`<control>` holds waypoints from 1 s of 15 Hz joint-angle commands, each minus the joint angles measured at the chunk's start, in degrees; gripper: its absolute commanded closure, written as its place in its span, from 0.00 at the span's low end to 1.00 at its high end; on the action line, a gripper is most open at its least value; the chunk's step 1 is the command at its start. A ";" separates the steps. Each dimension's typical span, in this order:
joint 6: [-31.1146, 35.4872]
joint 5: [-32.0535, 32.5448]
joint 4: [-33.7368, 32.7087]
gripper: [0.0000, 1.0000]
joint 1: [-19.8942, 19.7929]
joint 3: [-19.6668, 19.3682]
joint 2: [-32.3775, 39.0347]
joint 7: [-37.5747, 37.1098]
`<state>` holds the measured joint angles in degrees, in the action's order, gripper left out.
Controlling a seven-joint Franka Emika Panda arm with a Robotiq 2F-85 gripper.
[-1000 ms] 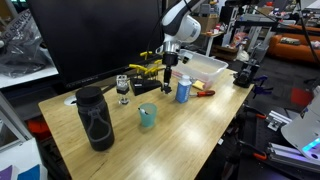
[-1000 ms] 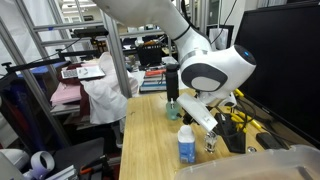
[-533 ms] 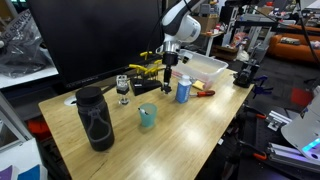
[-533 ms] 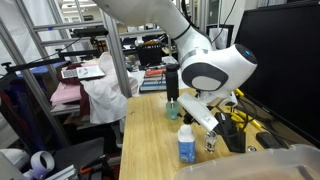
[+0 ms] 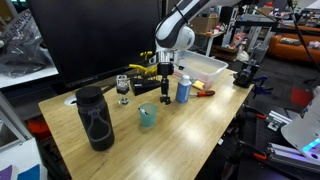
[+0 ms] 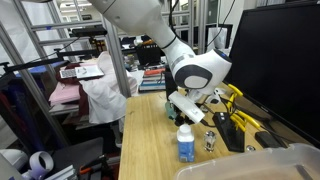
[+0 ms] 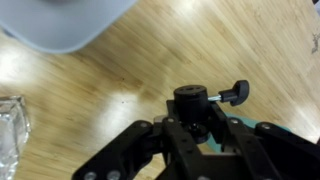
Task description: Take the black object out of the clear container on the right and put it on the left side of the table
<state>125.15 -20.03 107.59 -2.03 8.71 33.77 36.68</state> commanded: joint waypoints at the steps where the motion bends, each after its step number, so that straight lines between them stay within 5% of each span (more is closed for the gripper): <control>1: -0.16 7.54 -2.39 0.91 3.05 -0.93 1.65 -6.95; 4: 0.16 11.68 -3.39 0.91 3.63 -0.45 2.47 -10.40; 5: 0.43 12.19 -3.58 0.59 3.47 -0.23 2.61 -11.00; 6: 0.59 12.35 -3.78 0.40 3.18 0.08 2.77 -11.19; 10: 1.06 10.61 -4.55 0.13 2.05 1.47 3.78 -10.23; 12: 1.60 11.57 -4.39 0.01 2.48 0.53 3.73 -11.70; 15: 1.60 12.12 -5.55 0.00 3.60 0.14 5.01 -14.68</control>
<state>126.45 -9.07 103.75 1.08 8.82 37.27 25.19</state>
